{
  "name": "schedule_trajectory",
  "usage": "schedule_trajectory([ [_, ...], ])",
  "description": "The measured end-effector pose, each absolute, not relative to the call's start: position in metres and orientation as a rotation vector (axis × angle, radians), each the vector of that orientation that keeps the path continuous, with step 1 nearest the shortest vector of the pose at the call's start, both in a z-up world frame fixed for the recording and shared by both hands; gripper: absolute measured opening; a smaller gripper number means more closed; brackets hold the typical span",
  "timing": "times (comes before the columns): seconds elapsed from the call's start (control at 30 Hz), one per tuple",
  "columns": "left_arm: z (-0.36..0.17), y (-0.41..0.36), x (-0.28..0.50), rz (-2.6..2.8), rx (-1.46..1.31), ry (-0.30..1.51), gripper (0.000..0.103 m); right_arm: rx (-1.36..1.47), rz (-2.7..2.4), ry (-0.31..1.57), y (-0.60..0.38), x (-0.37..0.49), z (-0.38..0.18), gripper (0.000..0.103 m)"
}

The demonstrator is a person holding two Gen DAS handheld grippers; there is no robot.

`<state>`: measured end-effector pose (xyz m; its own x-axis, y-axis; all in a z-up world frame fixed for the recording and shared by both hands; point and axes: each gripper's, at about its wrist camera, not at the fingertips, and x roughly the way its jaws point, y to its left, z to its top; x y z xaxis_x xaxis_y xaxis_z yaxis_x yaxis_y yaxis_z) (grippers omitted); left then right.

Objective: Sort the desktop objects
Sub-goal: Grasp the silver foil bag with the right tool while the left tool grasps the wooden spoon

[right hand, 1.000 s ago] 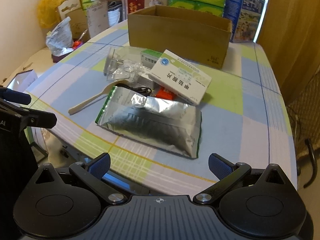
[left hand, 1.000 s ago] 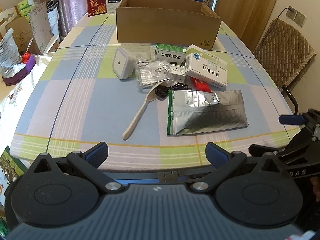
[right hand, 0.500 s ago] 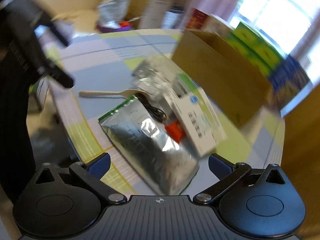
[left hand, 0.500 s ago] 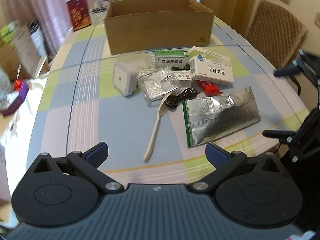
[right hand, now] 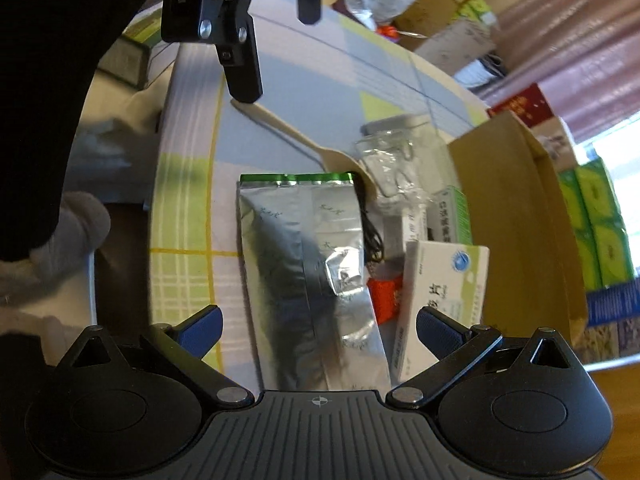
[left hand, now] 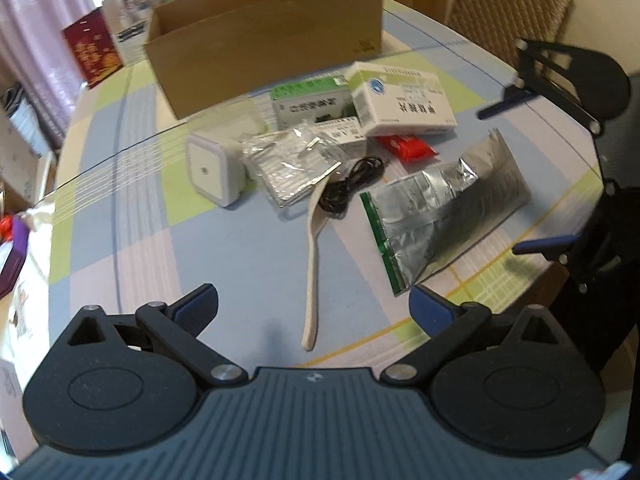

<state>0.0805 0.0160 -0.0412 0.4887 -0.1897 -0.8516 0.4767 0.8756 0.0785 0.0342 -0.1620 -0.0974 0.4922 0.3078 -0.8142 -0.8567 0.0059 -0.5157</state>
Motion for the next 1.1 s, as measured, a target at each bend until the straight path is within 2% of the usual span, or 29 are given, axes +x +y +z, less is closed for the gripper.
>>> schedule_trajectory([
  [0.07,-0.047,0.014,0.086,-0.440,0.339,0.992,0.097,-1.269,1.006,0.567,-0.157,0.040,-0.102,0.097],
  [0.13,-0.052,0.013,0.092,-0.473,0.352,0.998,0.096,-1.294,1.029,0.570,-0.153,0.042,-0.105,0.084],
  [0.17,-0.053,0.012,0.094,-0.486,0.357,1.001,0.096,-1.307,1.037,0.577,-0.151,0.044,-0.107,0.083],
  [0.43,-0.067,0.013,0.112,-0.555,0.352,1.023,0.096,-1.366,1.111,0.634,-0.139,0.060,-0.118,0.080],
  [0.7,-0.082,0.011,0.128,-0.608,0.369,1.037,0.092,-1.271,1.172,0.819,-0.128,0.096,-0.114,0.077],
  [0.77,-0.085,0.010,0.132,-0.618,0.379,1.036,0.090,-1.247,1.189,0.860,-0.126,0.104,-0.113,0.072],
  [0.83,-0.087,0.009,0.137,-0.621,0.395,1.036,0.087,-1.211,1.208,0.908,-0.124,0.113,-0.112,0.061],
  [1.0,-0.089,0.009,0.151,-0.620,0.404,1.037,0.079,-1.134,1.220,0.975,-0.121,0.128,-0.110,0.047],
  [1.1,-0.091,0.008,0.158,-0.626,0.408,1.047,0.072,-1.098,1.203,0.988,-0.123,0.132,-0.111,0.043],
])
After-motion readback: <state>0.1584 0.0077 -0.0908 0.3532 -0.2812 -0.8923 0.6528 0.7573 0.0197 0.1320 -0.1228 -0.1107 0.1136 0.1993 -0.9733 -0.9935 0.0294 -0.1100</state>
